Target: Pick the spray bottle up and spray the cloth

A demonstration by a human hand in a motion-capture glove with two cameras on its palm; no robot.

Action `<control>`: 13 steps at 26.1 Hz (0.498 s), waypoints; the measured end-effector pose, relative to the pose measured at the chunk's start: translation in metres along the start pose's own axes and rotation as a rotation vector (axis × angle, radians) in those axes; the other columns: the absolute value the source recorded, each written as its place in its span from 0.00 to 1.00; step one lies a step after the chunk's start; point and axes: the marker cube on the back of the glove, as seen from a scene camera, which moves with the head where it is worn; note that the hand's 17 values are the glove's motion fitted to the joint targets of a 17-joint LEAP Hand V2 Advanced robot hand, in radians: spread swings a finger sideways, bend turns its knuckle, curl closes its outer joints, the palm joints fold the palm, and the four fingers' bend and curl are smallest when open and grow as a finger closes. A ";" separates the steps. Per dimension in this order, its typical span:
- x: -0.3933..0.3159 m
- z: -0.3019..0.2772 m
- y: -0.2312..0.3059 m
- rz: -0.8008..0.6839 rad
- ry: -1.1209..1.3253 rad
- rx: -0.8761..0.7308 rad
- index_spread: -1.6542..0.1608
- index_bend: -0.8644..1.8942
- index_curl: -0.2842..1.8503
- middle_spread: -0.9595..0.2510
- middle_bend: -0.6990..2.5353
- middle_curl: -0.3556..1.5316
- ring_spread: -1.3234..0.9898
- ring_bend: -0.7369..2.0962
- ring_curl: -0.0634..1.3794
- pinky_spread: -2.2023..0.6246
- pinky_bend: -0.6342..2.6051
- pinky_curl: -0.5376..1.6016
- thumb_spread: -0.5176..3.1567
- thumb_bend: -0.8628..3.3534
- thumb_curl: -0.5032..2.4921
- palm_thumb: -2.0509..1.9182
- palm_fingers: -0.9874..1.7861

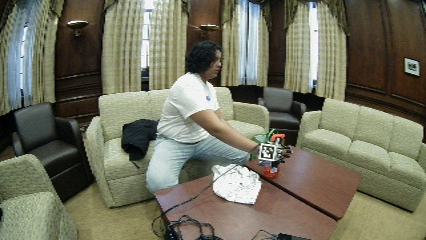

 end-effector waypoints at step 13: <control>0.005 -0.032 0.018 0.015 0.398 0.019 0.68 0.34 0.25 0.63 0.27 0.36 0.52 0.35 0.24 0.85 0.33 0.41 0.35 0.19 0.33 0.63 0.30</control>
